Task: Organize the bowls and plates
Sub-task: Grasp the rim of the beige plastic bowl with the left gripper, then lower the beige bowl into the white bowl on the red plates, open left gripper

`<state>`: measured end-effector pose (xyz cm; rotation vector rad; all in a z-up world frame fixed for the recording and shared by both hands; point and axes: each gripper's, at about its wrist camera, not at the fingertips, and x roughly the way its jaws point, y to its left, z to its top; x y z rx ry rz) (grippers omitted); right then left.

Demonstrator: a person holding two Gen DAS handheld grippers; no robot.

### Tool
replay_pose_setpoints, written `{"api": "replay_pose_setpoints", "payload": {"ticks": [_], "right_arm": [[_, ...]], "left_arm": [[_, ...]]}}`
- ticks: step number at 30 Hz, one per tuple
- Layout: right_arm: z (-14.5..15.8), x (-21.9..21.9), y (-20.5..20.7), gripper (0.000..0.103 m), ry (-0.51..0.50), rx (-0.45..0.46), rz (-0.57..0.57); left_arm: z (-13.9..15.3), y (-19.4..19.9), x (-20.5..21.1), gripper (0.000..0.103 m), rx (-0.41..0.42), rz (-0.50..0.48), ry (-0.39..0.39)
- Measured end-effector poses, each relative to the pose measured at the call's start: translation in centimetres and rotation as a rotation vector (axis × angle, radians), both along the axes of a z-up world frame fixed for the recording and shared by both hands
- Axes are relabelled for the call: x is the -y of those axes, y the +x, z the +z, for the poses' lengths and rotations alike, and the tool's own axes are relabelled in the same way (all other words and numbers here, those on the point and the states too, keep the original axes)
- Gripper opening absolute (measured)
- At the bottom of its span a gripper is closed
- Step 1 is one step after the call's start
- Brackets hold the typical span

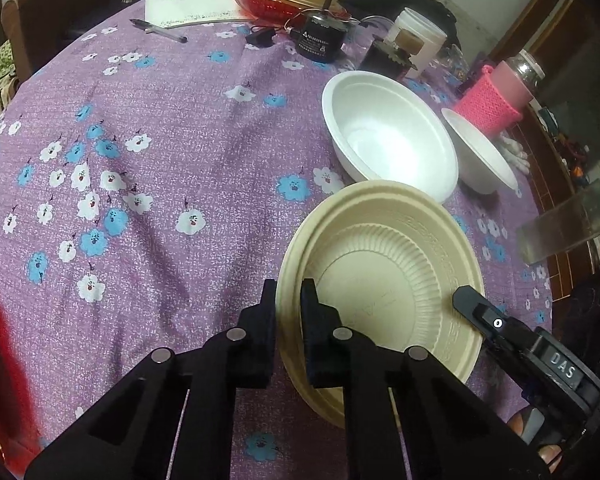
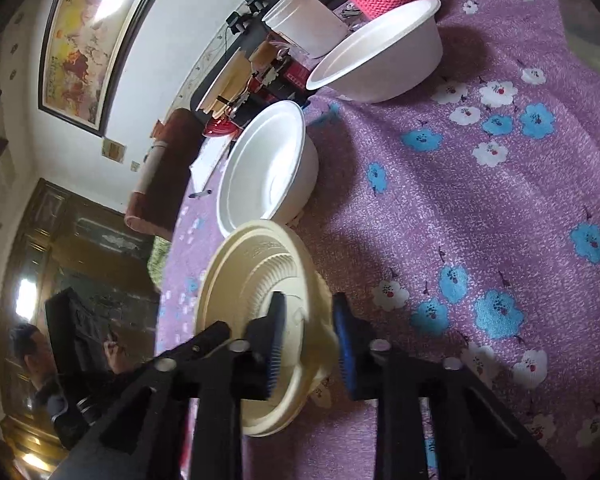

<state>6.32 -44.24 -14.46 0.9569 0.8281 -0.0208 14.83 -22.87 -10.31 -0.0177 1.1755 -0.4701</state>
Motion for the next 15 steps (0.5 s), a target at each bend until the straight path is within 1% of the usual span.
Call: {"api": "replay_pose_setpoints", "payload": {"ticks": [4,7,10,15], "right_arm": [[-0.3,0.3,0.1,0.016,0.015,-0.011,-0.005],[-0.2,0.2,0.1,0.016,0.005,-0.011,-0.005],[-0.4,0.2,0.1,0.016,0.023,-0.011,-0.004],[-0.1,-0.6,0.1,0.016,0.005,-0.011,0.006]], "left_arm": [[0.1,-0.1,0.1,0.008,0.006,-0.006,0.004],[0.2,-0.1,0.0,0.008,0.008,-0.005,0.004],[0.3,-0.2,-0.2,0.008,0.012,-0.003,0.003],[0.6,-0.3,-1.0,0.008,0.013,0.001,0.002]]}}
